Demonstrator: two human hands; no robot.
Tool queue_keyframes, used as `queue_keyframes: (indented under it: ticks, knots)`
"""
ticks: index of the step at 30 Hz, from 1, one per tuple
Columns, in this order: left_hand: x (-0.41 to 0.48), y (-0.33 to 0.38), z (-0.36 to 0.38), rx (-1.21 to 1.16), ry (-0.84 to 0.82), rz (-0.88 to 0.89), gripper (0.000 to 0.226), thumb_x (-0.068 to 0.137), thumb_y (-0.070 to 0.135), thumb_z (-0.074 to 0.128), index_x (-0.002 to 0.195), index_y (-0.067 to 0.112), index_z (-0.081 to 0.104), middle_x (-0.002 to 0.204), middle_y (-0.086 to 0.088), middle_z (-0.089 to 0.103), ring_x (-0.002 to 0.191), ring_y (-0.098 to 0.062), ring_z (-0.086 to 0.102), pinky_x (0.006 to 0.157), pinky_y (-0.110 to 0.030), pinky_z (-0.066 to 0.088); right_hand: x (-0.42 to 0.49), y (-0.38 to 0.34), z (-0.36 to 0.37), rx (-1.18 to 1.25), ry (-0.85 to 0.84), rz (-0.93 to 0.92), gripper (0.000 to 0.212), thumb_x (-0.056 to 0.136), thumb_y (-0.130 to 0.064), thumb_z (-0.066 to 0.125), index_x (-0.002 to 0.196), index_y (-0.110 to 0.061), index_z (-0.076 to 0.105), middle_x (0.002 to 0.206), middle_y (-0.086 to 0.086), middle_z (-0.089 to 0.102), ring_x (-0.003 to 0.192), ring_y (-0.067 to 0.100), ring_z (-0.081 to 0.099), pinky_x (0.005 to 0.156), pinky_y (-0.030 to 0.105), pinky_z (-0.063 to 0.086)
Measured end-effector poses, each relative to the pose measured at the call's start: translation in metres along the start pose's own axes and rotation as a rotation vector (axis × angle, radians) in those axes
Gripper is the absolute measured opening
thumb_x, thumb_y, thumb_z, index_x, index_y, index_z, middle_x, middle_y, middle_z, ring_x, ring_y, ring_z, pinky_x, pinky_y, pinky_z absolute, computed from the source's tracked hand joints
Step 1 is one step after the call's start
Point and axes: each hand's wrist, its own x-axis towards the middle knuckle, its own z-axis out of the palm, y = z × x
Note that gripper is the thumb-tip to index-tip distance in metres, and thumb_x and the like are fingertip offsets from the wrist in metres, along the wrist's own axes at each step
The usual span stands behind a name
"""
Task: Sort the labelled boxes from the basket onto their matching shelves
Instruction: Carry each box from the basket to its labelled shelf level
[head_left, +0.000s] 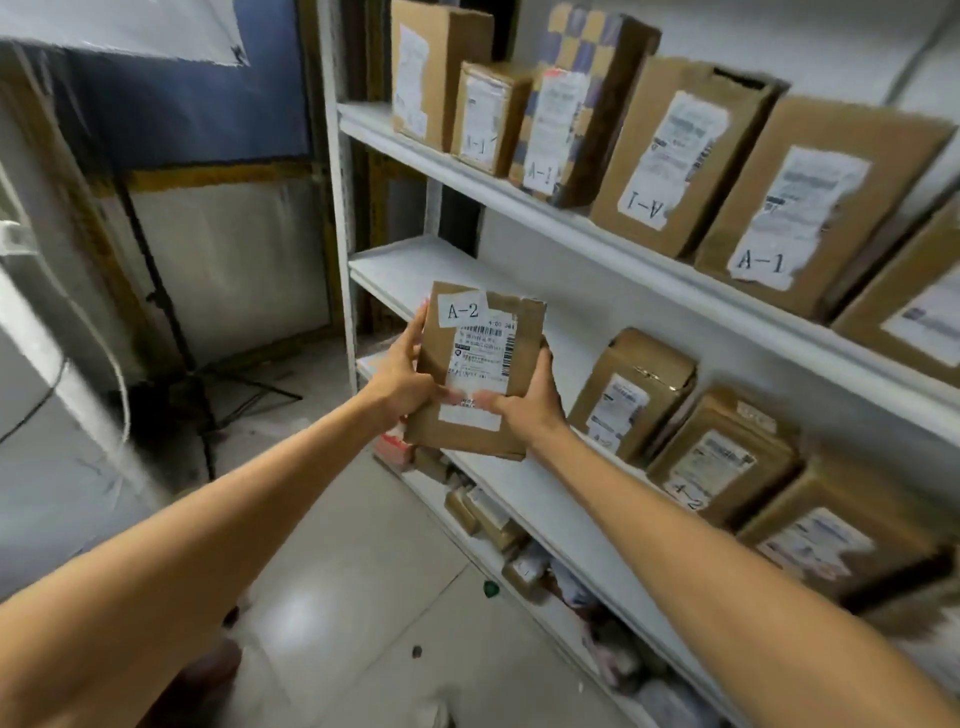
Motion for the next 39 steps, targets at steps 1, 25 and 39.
queue_keyframes:
  ticks: [1,25,39]
  knots:
    - [0.011,0.001,0.006,-0.006,-0.024,-0.007,0.116,0.068,-0.017,0.070,0.150,0.043,0.014,0.139,-0.006,0.046,0.126,-0.025,0.048,0.098,-0.049,0.049,0.008,0.005,-0.005,0.002,0.021,0.020,0.107,0.069,-0.011,0.084,0.149,-0.022,0.014,0.129,-0.001,0.057,0.115,0.018,0.054,0.096,0.036,0.048]
    - [0.253,-0.038,0.035,0.166,-0.346,-0.135,0.085,0.066,-0.008,0.078,0.136,0.017,0.037,0.113,-0.006,0.058,0.103,-0.028,0.062,0.077,-0.039,0.059,0.176,0.075,-0.018,0.097,0.283,0.377,0.105,0.076,-0.012,0.080,0.153,-0.017,0.008,0.142,0.002,0.050,0.131,0.023,0.046,0.111,0.049,0.036]
    - [0.347,-0.058,0.050,-0.016,-0.528,-0.201,0.077,0.069,-0.025,0.066,0.123,0.013,0.025,0.110,-0.005,0.055,0.103,-0.026,0.059,0.066,-0.033,0.059,0.241,0.070,-0.017,0.118,0.565,0.464,0.084,0.086,-0.001,0.065,0.150,-0.024,0.015,0.146,0.005,0.044,0.134,0.026,0.043,0.090,0.027,0.036]
